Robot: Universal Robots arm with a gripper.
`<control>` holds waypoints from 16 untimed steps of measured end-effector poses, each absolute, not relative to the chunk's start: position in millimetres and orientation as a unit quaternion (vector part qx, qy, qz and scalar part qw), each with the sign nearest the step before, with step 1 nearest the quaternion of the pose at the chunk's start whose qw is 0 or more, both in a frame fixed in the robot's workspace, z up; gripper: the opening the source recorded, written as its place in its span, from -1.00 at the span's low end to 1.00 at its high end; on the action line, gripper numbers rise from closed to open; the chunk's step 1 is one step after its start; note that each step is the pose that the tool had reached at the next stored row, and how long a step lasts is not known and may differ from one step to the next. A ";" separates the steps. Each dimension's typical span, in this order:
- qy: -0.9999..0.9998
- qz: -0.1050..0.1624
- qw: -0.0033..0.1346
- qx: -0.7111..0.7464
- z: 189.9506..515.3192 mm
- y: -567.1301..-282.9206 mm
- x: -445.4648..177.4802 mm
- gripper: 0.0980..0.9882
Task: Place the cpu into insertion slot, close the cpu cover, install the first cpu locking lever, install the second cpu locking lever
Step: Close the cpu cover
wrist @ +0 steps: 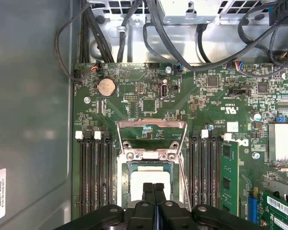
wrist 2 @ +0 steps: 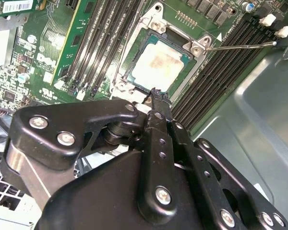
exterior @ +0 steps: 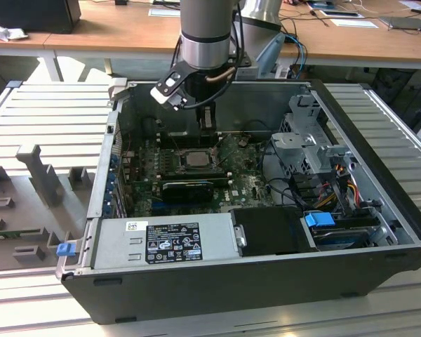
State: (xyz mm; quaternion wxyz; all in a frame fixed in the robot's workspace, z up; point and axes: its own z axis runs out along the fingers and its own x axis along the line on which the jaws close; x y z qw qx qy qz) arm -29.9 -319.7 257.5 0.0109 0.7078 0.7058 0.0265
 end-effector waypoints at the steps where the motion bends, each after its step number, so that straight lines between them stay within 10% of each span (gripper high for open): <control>1: 0.706 0.026 0.011 0.708 258.0 -319.6 -29.9 -0.98; 16: 0.706 0.026 0.011 0.708 272.3 -319.0 -29.9 -0.98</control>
